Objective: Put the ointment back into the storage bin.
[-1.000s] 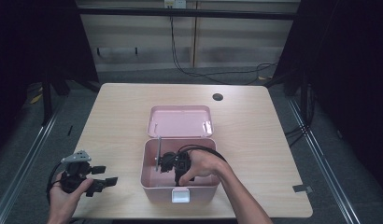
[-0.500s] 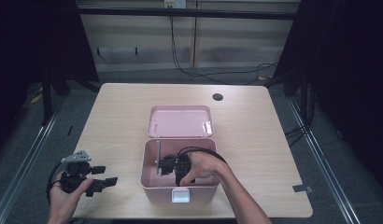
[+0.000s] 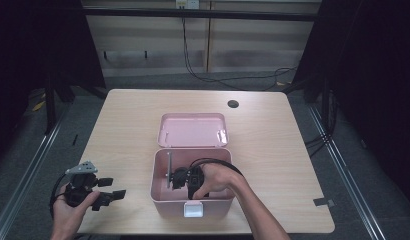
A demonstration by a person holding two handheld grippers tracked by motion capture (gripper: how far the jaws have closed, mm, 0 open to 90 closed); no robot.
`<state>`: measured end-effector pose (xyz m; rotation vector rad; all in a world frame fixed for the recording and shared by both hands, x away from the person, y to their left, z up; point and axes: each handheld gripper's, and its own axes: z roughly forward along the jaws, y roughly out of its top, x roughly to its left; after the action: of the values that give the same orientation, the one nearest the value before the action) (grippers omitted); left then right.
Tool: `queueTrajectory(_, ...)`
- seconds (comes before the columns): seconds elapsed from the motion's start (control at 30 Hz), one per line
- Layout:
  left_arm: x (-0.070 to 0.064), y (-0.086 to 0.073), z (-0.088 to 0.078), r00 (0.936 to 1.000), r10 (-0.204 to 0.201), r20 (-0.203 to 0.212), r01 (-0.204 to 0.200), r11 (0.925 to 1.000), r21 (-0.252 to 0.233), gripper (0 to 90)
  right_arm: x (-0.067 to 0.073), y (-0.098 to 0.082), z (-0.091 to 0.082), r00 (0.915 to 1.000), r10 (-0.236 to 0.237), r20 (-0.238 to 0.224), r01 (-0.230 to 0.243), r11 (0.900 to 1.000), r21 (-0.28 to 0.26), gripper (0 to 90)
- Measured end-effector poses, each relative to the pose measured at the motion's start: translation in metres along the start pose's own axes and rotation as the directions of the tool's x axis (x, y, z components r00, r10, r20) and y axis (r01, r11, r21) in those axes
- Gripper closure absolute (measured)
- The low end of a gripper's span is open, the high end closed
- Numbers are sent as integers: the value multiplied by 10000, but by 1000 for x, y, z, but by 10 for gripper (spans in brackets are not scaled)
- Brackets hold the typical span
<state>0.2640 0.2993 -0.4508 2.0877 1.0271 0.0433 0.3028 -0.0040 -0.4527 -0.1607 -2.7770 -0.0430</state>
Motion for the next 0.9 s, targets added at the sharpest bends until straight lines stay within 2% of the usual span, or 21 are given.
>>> queueTrajectory(0.27, 0, 0, 0, 10000, -1, 6, 1, 10000, -2, 232, 0, -1, 0, 9999, -143, 23, 143, 9999, -46, 696)
queueTrajectory(0.33, 0, 0, 0, 10000, 0, 7, 0, 10000, -2, 232, 2, -1, -2, 9999, -61, 86, 61, 10000, 39, 696)
queueTrajectory(0.4, 0, 0, 0, 10000, -4, 15, 4, 10000, 0, 232, 2, -2, -1, 10000, -3, -5, 3, 9999, -143, 696)
queueTrajectory(0.47, 0, 0, 0, 10000, -17, 11, 17, 10000, -15, 232, 2, -2, -2, 10000, -22, 28, 22, 9998, -176, 692)
queueTrajectory(0.5, 0, 0, 0, 10000, -13, 6, 13, 10000, -14, 232, 1, -2, -4, 9998, -59, 190, 61, 9999, -93, 691)
queueTrajectory(0.6, 0, 0, 0, 10000, -16, 15, 16, 10000, -11, 232, 2, -3, -6, 10000, 12, 71, -11, 9998, -208, 667)
queueTrajectory(0.7, 0, 0, 0, 10000, -15, 11, 15, 10000, -3, 232, 4, -5, -10, 9996, 211, 195, -207, 9996, -215, 650)
queueTrajectory(0.9, 0, 0, 0, 10000, 27, 4, -27, 10000, 3, 232, 4, -10, -18, 9970, 537, 553, -499, 9964, -684, 633)
